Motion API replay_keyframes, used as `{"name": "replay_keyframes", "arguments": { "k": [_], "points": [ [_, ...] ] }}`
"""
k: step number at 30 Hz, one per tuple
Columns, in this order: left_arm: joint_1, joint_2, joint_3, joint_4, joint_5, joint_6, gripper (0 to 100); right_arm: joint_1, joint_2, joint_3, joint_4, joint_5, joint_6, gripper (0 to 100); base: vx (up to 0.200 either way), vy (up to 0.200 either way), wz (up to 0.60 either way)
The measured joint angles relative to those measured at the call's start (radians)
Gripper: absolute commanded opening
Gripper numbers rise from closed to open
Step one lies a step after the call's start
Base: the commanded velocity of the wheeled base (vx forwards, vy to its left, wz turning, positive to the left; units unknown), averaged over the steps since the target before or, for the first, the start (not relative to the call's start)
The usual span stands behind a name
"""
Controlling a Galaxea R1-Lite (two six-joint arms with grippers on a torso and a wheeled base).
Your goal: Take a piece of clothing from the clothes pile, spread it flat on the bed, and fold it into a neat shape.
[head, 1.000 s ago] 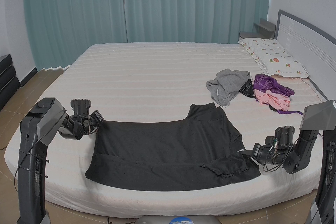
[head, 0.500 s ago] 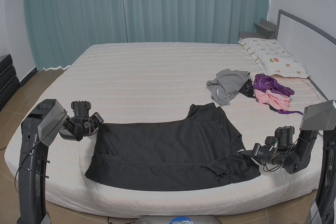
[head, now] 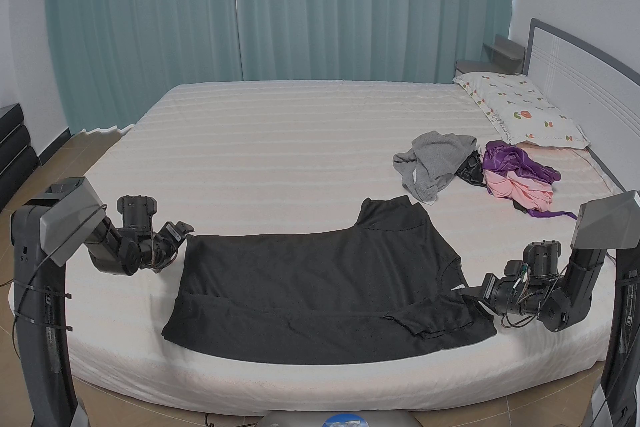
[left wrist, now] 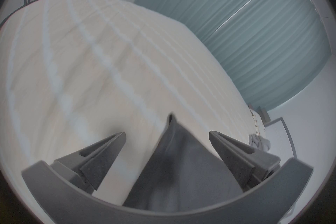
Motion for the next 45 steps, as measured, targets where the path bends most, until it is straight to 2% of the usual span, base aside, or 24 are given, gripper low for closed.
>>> {"name": "replay_keyframes", "arguments": {
  "k": [7,14,19,32,45],
  "points": [
    [-0.020,-0.164,0.321,-0.025,-0.105,0.015,100,0.000,0.000,0.000,-0.001,0.002,0.000,0,0.000,0.000,0.00],
    [-0.093,-0.277,0.477,-0.050,-0.145,0.024,100,0.000,-0.001,0.002,-0.001,0.003,0.000,0,0.000,0.000,0.00],
    [-0.128,-0.319,0.509,-0.053,-0.136,0.047,100,0.000,-0.001,0.002,-0.001,0.003,0.000,0,0.000,0.000,0.00],
    [-0.133,-0.299,0.516,-0.053,-0.066,0.124,100,0.000,-0.002,0.002,-0.001,0.003,0.000,0,0.000,0.000,0.00],
    [-0.131,-0.270,0.504,-0.047,-0.043,0.126,100,0.000,-0.002,0.002,-0.001,0.003,0.000,0,0.000,0.000,0.00]
  ]
}}
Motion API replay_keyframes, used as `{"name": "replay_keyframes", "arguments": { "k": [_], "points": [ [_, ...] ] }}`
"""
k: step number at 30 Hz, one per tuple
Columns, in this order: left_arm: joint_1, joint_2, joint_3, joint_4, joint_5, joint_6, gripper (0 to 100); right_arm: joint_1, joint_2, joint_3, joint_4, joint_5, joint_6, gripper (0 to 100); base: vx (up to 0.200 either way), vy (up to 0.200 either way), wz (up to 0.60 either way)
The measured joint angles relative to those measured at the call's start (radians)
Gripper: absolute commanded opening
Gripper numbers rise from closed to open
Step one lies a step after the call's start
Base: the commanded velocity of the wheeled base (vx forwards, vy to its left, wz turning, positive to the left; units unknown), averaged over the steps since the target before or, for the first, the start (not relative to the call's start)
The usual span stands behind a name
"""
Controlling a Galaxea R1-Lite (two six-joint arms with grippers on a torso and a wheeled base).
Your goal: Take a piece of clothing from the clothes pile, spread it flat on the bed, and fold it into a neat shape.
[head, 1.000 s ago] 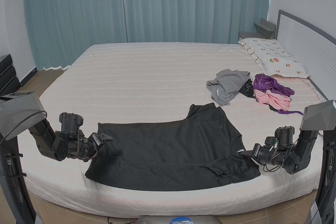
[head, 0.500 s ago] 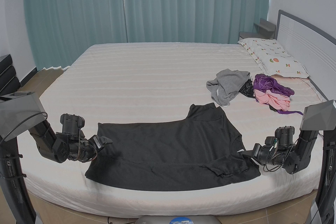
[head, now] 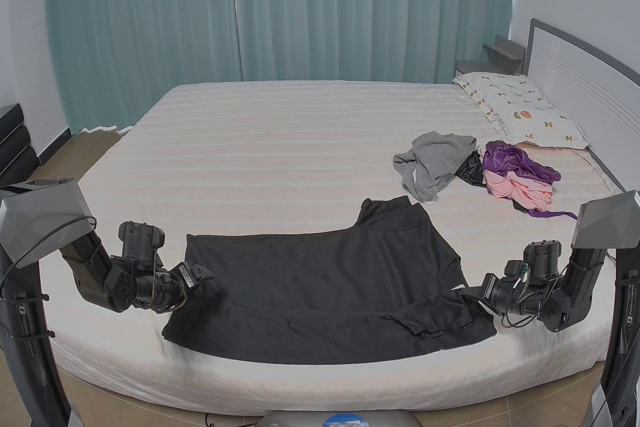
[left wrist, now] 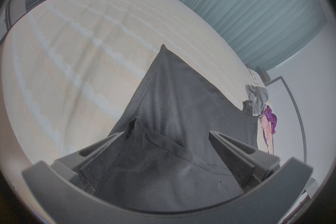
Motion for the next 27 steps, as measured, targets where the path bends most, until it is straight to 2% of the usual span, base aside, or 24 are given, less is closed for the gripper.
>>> {"name": "replay_keyframes", "arguments": {
  "k": [1,15,20,27],
  "points": [
    [0.000,0.004,-0.002,0.000,0.008,0.000,0,0.000,0.000,0.000,0.000,0.000,0.000,0,0.000,0.000,0.00],
    [0.010,0.025,-0.012,0.010,0.045,0.020,0,0.000,0.000,0.000,0.000,0.000,0.000,0,0.000,0.000,0.00],
    [0.036,-0.021,-0.011,0.091,0.045,0.030,0,0.000,0.000,0.000,0.000,0.000,0.000,0,0.000,0.000,0.00],
    [0.044,-0.092,0.007,0.133,0.044,0.032,0,0.000,-0.018,0.014,-0.045,-0.003,0.001,0,0.000,0.000,0.00]
  ]
}}
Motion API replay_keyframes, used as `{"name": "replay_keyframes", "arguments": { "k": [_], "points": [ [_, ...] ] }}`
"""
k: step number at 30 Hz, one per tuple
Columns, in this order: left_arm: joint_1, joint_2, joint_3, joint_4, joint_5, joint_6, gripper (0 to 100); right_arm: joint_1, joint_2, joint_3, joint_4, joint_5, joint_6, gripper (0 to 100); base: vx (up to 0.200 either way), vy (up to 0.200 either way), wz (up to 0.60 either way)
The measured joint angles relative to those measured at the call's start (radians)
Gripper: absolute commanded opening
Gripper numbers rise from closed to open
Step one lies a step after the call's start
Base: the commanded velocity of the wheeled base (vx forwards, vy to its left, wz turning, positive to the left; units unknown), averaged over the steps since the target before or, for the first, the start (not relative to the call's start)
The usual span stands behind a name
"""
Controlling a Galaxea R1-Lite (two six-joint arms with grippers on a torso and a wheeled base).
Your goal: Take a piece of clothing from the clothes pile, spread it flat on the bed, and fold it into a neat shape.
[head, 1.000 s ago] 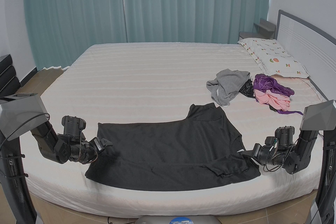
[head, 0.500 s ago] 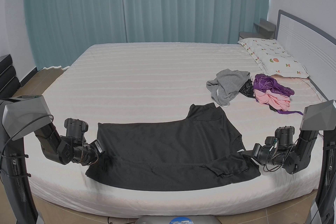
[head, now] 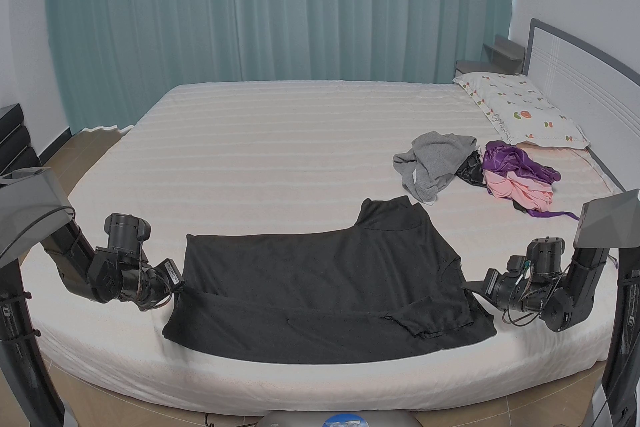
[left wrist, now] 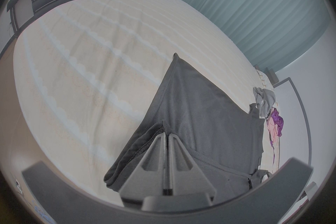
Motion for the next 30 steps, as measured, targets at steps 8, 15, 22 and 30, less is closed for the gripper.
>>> {"name": "replay_keyframes", "arguments": {
  "k": [8,15,22,30],
  "points": [
    [0.001,-0.063,0.052,0.005,-0.002,-0.006,0,0.011,-0.077,0.067,-0.030,-0.011,-0.003,0,0.000,0.000,0.00],
    [0.010,-0.123,0.121,0.003,-0.003,-0.009,0,0.022,-0.168,0.150,-0.045,-0.013,-0.006,0,0.000,0.000,0.00],
    [0.026,-0.208,0.206,0.001,-0.012,-0.009,0,0.015,-0.273,0.246,-0.063,-0.014,-0.009,0,0.000,0.000,0.00],
    [0.030,-0.281,0.281,-0.004,-0.019,-0.009,0,0.006,-0.410,0.346,-0.064,-0.013,-0.008,0,0.000,0.000,0.00]
  ]
}}
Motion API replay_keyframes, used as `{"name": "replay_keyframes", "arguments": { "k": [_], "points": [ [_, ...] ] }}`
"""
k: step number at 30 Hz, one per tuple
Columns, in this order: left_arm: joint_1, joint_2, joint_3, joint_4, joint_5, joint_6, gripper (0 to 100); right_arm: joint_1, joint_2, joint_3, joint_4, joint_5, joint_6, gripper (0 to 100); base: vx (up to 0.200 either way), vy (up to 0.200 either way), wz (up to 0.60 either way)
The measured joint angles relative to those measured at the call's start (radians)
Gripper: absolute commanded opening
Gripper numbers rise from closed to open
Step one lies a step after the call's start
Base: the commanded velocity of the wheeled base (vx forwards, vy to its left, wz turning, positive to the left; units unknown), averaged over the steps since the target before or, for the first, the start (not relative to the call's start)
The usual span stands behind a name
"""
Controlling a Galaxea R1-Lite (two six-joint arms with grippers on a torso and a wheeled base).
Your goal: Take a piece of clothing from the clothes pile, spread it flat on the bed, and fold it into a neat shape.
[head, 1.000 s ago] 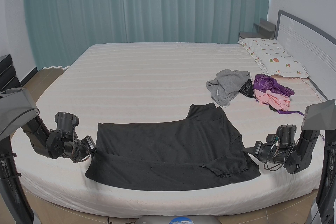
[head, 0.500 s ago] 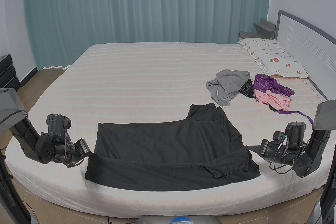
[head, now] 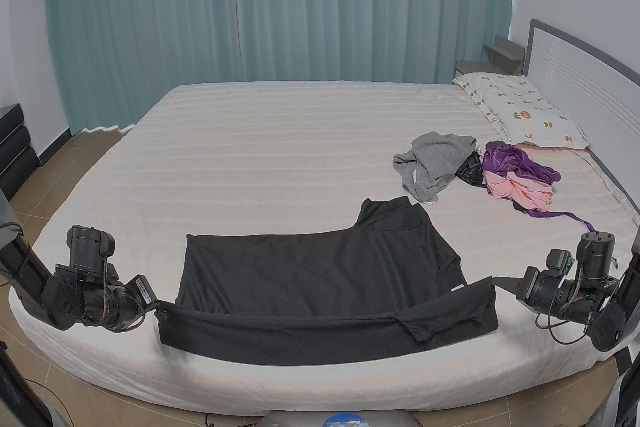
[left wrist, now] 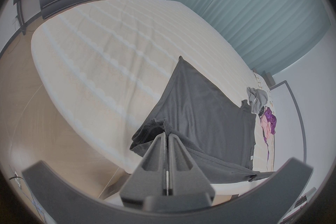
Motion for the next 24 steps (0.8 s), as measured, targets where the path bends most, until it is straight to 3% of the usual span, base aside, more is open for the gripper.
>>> {"name": "replay_keyframes", "arguments": {
  "k": [8,17,24],
  "points": [
    [0.000,-0.065,0.061,0.000,-0.056,-0.002,0,-0.042,-0.074,0.068,-0.002,0.010,0.004,0,0.000,0.000,0.00],
    [0.012,-0.140,0.126,0.000,-0.062,-0.001,0,-0.055,-0.133,0.137,0.001,0.011,0.004,0,0.000,0.000,0.00],
    [0.018,-0.174,0.164,0.000,-0.062,0.003,0,-0.059,-0.170,0.143,0.081,0.010,-0.001,0,0.000,0.000,0.00]
  ]
}}
